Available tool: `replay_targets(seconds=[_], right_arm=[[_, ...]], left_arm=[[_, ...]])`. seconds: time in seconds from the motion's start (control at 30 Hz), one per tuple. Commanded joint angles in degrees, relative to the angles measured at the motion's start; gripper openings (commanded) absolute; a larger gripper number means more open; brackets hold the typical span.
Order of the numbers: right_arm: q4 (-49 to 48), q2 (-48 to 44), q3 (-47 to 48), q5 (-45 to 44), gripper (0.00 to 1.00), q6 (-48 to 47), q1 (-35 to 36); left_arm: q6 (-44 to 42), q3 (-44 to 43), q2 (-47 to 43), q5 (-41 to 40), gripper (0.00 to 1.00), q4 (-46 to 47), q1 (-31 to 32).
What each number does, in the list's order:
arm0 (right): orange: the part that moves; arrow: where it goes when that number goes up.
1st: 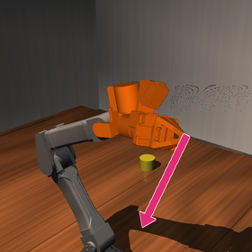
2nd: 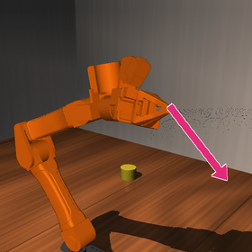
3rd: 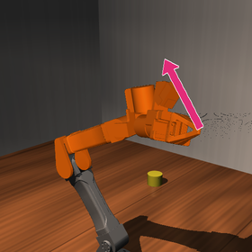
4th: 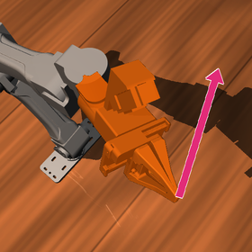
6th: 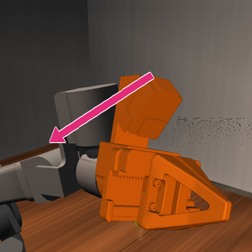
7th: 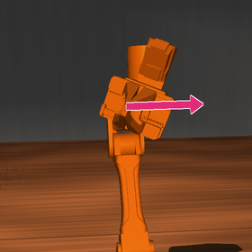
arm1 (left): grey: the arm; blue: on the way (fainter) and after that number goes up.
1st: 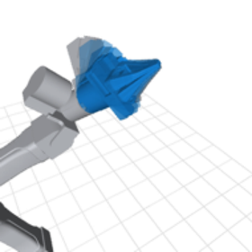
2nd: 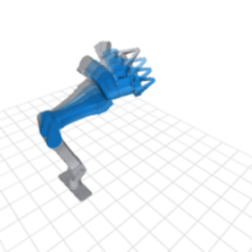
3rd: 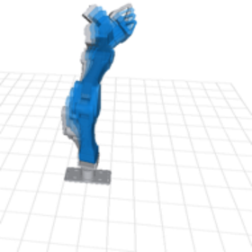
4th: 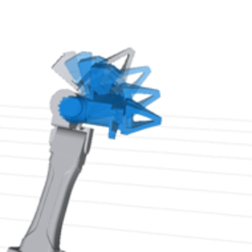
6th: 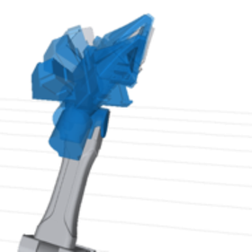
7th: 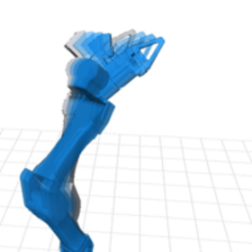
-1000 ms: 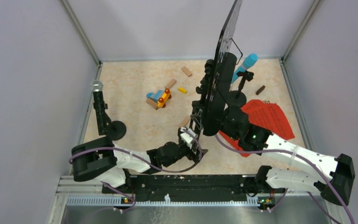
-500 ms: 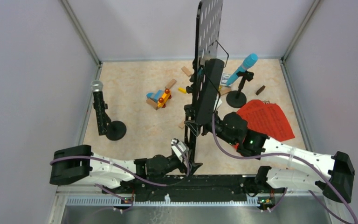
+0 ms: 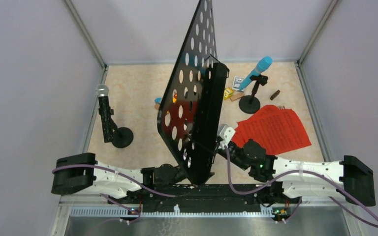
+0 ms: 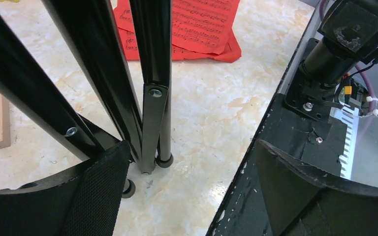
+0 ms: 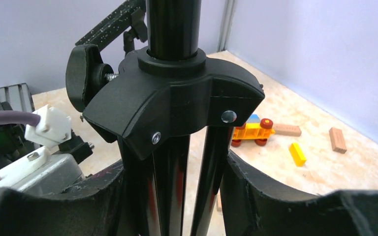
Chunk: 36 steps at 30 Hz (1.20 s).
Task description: Pack up the instrument practice props
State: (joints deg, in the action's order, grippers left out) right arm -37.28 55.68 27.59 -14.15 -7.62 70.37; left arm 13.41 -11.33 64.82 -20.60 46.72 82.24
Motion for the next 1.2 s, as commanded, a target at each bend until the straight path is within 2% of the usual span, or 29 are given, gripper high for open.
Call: replay_targets(seconds=[0.0, 0.33, 0.57, 0.67, 0.73, 0.87, 1.17], right_arm=[[-19.20, -3.28, -1.29, -5.81, 0.00, -7.38, 0.47], [-19.79, -4.58, -5.14, -11.29, 0.00, -5.69, 0.47], [-15.55, -5.46, -4.45, -9.93, 0.00, -4.19, 0.44], [-13.88, -5.67, -3.71, -9.48, 0.00, -4.01, 0.44], [-13.26, -5.77, -3.21, -9.33, 0.00, -3.71, 0.47], [-12.82, -5.68, -2.69, -9.00, 0.00, -3.33, 0.44], [-8.72, -6.13, -0.43, -7.33, 0.00, -0.66, 0.45]], left_arm=[[-0.42, -0.45, 0.73, -0.25, 0.99, 4.69, 0.29], [0.53, -2.06, -0.36, 2.92, 0.99, 0.59, 0.92], [-0.42, -1.48, -2.82, -12.83, 0.99, 0.47, 1.35], [-0.35, -4.57, -0.79, -23.81, 0.99, -0.66, 1.30], [-3.60, -6.73, 2.09, -27.15, 0.99, 1.50, 1.19], [-8.84, -8.60, 8.44, -22.63, 0.99, 9.65, -0.13], [-4.06, -8.81, 15.44, -7.45, 0.99, 17.22, -11.30]])
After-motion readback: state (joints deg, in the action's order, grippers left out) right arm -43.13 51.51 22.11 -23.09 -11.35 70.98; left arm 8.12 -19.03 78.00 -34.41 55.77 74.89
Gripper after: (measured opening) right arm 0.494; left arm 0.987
